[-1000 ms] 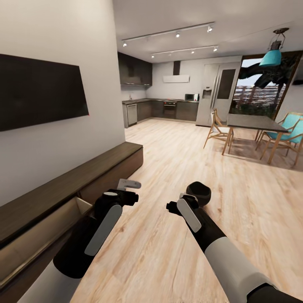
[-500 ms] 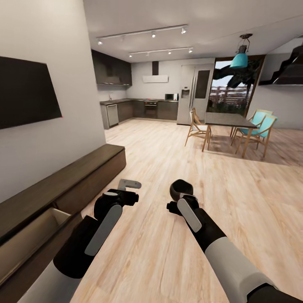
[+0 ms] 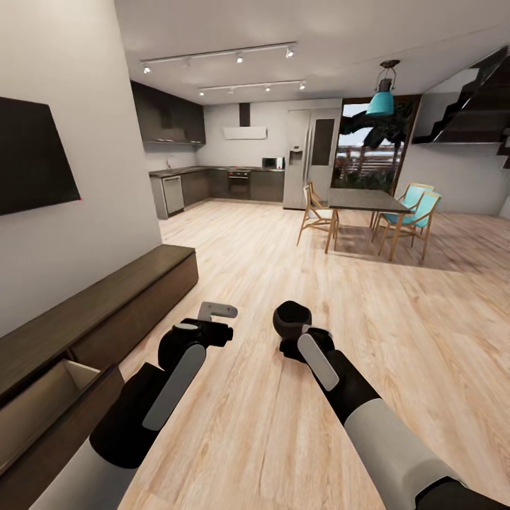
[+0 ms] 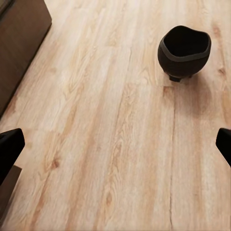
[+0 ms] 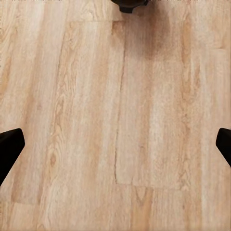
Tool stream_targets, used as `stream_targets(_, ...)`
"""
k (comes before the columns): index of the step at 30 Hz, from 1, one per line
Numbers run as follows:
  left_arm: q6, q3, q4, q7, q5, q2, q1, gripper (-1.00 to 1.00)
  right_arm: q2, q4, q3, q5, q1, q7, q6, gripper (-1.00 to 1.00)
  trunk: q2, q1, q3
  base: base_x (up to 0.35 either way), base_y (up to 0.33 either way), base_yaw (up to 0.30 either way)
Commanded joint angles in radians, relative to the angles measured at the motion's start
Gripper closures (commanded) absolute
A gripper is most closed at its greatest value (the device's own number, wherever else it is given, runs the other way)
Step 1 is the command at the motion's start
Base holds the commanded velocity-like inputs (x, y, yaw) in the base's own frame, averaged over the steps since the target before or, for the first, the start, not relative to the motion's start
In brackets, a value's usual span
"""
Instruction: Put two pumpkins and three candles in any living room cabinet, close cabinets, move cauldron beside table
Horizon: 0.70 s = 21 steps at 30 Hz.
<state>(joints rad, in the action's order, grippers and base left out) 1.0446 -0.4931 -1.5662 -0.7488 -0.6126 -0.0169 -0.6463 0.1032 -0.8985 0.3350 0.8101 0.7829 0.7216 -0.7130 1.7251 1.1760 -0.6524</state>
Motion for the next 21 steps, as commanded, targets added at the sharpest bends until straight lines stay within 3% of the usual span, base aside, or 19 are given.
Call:
stream_targets(1, 0.003, -0.001, 0.002, -0.01, -0.009, 0.0, -0.001, -1.0, 0.0, -0.002, 0.002, 0.009, 0.001, 0.01, 0.0, -1.0, 0.001, 0.0, -0.001, 0.0, 0.0, -0.004)
stream_targets(8, 0.003, -0.001, 0.015, -0.01, -0.008, 0.0, -0.001, -1.0, 0.0, -0.004, 0.008, 0.009, 0.001, 0.012, 0.0, -1.0, 0.001, 0.0, 0.0, 0.0, 0.0, -0.046)
stream_targets(21, 0.003, -0.001, 0.015, -0.01, -0.007, 0.0, -0.001, -1.0, -0.003, -0.002, 0.003, 0.011, 0.001, 0.012, -0.002, -1.0, 0.001, 0.0, 0.008, 0.0, 0.0, -0.247)
